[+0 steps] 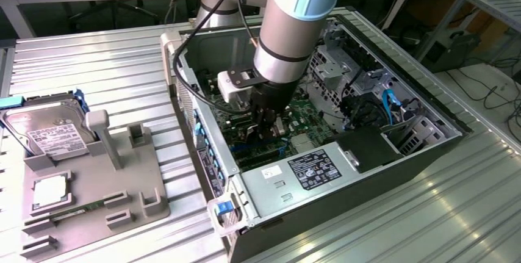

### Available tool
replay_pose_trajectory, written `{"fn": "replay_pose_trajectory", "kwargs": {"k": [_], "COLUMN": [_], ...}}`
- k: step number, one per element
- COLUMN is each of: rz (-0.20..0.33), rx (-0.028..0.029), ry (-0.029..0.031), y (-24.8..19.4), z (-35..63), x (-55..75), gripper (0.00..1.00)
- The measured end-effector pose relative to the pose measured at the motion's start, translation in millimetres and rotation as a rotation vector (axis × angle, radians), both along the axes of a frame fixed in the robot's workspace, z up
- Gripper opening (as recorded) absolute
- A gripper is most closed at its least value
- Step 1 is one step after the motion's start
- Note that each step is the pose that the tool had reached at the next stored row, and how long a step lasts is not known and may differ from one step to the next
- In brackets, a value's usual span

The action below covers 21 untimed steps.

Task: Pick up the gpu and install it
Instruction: 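Insert the gpu into the slot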

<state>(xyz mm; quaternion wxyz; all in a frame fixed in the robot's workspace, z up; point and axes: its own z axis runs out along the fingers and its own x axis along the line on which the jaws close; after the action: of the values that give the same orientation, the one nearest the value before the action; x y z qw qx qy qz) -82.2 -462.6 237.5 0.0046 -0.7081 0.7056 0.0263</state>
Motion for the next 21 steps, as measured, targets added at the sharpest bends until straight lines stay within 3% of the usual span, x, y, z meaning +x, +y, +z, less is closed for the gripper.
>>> {"fn": "replay_pose_trajectory", "kwargs": {"k": [7, 12, 21], "rz": [0.000, 0.000, 0.000], "rx": [0.0007, -0.0003, 0.0008], "ry": [0.0000, 0.0030, 0.0026], "y": [0.1, 0.0, 0.1], "z": [-1.0, -8.9, -9.6], "x": [0.0, 0.0, 0.0], "gripper": [0.27, 0.27, 0.27]}}
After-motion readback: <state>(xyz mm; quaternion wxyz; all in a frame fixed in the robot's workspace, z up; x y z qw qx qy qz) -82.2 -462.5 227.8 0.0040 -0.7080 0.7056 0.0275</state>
